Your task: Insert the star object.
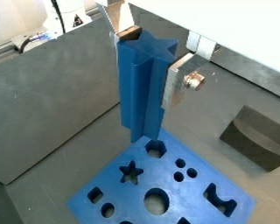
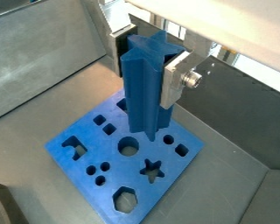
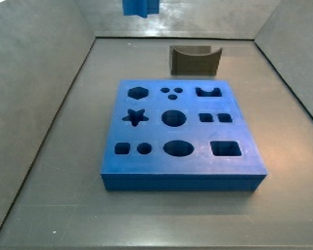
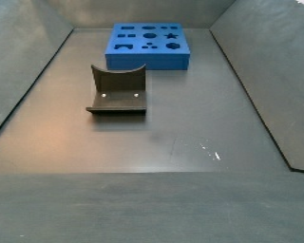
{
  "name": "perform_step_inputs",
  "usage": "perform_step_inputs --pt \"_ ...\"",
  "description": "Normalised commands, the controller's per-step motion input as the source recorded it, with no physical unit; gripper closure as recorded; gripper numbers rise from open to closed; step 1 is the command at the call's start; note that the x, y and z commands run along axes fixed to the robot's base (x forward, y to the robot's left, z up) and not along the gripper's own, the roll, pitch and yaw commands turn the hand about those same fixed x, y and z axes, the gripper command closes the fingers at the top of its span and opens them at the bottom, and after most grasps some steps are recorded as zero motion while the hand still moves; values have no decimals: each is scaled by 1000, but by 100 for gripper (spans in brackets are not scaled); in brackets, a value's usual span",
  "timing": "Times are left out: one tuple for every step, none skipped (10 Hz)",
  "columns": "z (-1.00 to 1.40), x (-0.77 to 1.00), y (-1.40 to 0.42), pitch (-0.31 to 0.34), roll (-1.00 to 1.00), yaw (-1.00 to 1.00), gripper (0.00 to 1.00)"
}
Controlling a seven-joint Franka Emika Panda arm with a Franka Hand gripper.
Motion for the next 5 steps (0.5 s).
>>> perform_step_inputs --pt "-909 -603 0 -117 29 -183 100" --pt "-1000 -169 -126 -24 0 -466 100" --pt "-1000 -37 -131 -19 0 -486 100" --pt "-1000 0 -117 -19 9 -423 100" --pt "-1000 80 -80 -107 0 -274 100"
